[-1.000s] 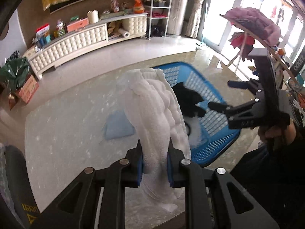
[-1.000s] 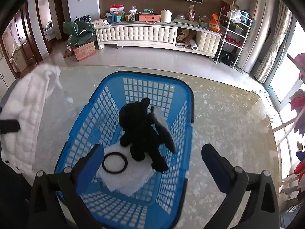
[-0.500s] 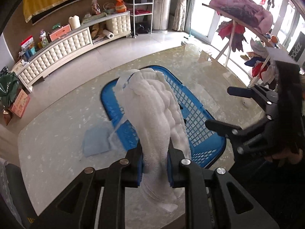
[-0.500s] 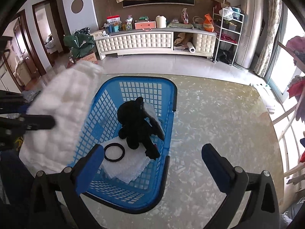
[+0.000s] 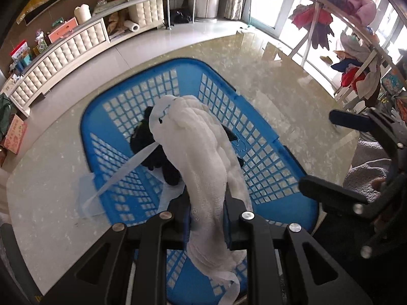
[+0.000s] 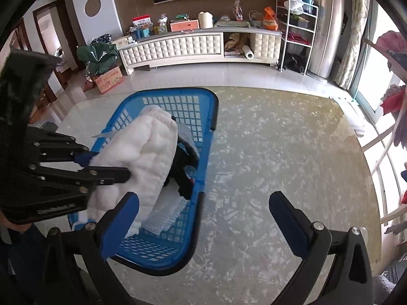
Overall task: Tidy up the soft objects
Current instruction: 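Carry the white quilted towel into the basket and open the left gripper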
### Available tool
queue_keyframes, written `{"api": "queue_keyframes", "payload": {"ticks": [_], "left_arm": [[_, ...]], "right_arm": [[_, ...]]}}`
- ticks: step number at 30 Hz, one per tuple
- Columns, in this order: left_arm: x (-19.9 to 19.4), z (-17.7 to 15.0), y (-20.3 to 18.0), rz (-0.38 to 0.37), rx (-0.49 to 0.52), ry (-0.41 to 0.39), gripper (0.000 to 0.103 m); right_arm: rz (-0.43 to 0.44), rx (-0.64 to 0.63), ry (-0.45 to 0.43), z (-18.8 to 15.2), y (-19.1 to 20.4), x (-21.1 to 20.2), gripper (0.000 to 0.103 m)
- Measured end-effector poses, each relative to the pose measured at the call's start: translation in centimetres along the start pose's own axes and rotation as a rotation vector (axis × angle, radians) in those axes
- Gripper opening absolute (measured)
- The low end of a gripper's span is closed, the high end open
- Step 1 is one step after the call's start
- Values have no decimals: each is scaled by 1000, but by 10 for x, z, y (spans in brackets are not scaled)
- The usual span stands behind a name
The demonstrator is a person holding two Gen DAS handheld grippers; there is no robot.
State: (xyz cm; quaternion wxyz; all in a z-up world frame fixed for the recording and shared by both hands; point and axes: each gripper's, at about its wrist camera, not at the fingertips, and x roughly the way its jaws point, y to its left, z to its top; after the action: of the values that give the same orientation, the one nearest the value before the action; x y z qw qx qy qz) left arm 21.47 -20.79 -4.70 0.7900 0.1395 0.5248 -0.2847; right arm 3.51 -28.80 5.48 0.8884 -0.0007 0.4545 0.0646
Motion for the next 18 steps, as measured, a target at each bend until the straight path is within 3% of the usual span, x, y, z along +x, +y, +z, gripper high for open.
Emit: {"api": "queue_keyframes", "payload": {"ticks": [18], "left_arm": [[50,6,-1,68,69,65,18]], "right_arm": [[-13,16,75,1,-3,12,103]]}}
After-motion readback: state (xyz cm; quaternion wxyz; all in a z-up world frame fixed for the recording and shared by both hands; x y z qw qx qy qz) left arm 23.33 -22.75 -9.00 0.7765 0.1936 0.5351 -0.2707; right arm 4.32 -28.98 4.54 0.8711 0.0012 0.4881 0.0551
